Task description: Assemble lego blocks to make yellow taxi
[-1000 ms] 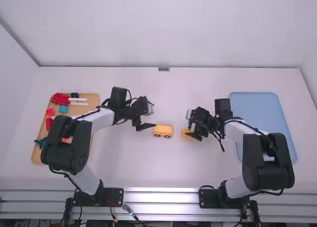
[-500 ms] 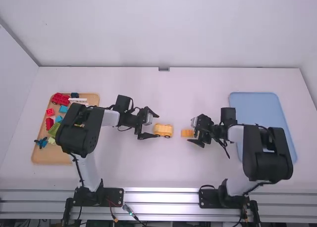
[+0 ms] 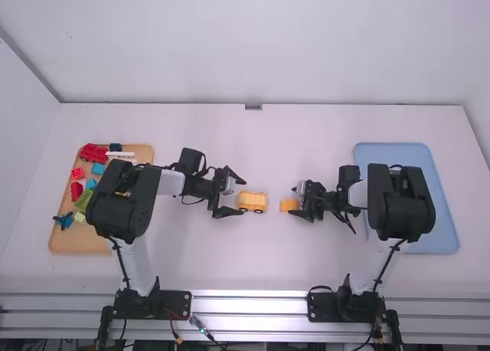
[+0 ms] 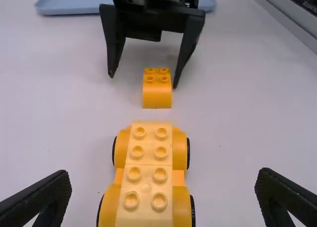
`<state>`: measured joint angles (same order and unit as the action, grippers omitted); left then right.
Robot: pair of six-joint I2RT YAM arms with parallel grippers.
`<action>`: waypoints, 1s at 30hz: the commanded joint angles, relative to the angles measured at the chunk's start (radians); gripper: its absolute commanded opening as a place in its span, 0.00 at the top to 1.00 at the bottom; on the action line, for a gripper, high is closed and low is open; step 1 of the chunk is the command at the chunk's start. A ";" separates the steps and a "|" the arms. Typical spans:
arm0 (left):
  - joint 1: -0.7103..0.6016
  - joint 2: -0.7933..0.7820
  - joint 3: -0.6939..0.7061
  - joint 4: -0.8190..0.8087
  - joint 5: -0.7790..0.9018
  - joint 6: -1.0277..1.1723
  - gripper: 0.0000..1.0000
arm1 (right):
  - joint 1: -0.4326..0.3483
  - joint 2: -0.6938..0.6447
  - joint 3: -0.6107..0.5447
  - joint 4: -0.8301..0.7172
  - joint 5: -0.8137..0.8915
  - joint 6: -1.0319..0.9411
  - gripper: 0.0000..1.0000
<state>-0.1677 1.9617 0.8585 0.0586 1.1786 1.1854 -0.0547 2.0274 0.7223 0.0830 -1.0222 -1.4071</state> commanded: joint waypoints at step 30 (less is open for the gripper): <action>-0.015 0.040 -0.117 0.271 -0.043 -0.096 0.01 | 0.005 0.031 0.032 -0.146 0.030 -0.066 0.66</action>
<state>-0.1734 1.9697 0.7517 0.3317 1.1244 1.0954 -0.0593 2.0392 0.7448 -0.0650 -1.0275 -1.4734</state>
